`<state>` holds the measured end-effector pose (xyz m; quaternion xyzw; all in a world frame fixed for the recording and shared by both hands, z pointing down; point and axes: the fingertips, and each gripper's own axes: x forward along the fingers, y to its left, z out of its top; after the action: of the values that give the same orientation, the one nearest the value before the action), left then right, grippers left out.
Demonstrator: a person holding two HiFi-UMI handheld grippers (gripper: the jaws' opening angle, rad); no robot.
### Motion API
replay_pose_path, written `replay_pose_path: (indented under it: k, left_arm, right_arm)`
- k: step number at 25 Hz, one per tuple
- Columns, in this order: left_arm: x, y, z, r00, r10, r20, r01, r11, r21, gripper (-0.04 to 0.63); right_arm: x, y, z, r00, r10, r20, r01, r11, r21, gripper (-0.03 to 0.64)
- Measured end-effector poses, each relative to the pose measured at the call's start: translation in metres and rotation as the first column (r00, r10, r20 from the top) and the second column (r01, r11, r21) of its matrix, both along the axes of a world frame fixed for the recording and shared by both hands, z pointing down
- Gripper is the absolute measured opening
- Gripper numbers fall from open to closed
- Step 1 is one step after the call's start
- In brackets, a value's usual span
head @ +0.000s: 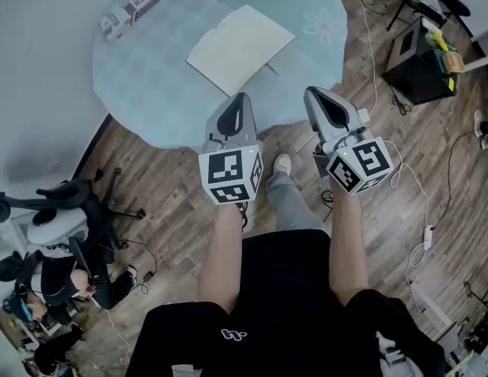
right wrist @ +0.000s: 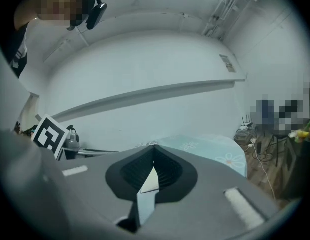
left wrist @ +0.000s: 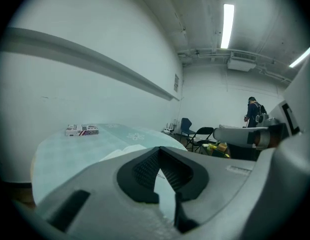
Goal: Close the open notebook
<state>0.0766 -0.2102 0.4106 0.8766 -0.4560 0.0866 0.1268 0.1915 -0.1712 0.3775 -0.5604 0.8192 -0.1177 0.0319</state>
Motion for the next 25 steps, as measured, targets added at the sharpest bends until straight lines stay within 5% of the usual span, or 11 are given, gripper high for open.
replay_pose_path:
  k: [8, 18, 21, 25]
  left_arm:
    - [-0.002, -0.053, 0.014, 0.991, -0.089, 0.096, 0.095, 0.994, -0.056, 0.003]
    - [-0.03, -0.077, 0.04, 0.982, -0.178, 0.067, 0.185, 0.975, -0.125, 0.003]
    - [-0.036, -0.078, 0.051, 0.977, -0.206, 0.054, 0.211, 0.966, -0.15, 0.003]
    - [-0.037, -0.079, 0.067, 0.974, -0.226, 0.026, 0.227, 0.956, -0.185, 0.003]
  right_arm:
    - [0.019, -0.077, 0.011, 0.995, -0.091, 0.032, 0.092, 0.995, -0.036, 0.011]
    - [-0.012, -0.119, 0.032, 0.967, -0.23, -0.112, 0.223, 0.972, -0.071, 0.011]
    - [-0.026, -0.126, 0.052, 0.914, -0.317, -0.254, 0.3, 0.948, -0.102, 0.012]
    - [-0.042, -0.134, 0.083, 0.778, -0.435, -0.454, 0.405, 0.899, -0.168, 0.014]
